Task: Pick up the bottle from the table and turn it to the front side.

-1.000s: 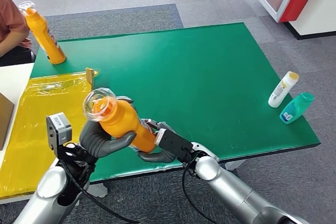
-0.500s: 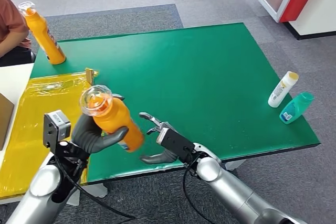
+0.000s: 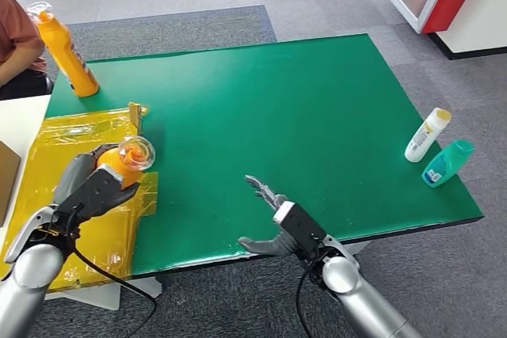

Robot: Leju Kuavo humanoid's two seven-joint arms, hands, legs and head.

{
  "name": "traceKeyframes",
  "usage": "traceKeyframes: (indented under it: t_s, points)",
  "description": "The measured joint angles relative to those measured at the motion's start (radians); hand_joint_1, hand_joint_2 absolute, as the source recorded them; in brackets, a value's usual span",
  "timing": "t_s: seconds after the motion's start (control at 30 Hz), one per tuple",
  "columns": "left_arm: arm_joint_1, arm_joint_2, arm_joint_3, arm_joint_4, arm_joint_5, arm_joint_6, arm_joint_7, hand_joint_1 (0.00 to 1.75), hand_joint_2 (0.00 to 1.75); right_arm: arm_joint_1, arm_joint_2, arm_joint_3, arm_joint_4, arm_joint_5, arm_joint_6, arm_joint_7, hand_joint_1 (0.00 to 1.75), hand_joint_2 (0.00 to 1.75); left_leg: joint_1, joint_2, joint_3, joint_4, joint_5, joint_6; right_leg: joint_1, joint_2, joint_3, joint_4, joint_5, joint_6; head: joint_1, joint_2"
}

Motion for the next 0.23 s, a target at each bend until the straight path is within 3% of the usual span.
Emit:
traceKeyframes:
  t_s: [0.23]
  points:
    - [-0.002,0.088,0.008,0.066,-0.277,0.018,0.066,1.75,1.75,0.1,-0.001,-0.055,-0.059,-0.018,0.033,-0.019,0.0,1.75,0.0,0.0,0.0,0.0,0.0,0.0,0.0,0.0,0.0,0.0,-0.001,-0.001,0.0,0.0]
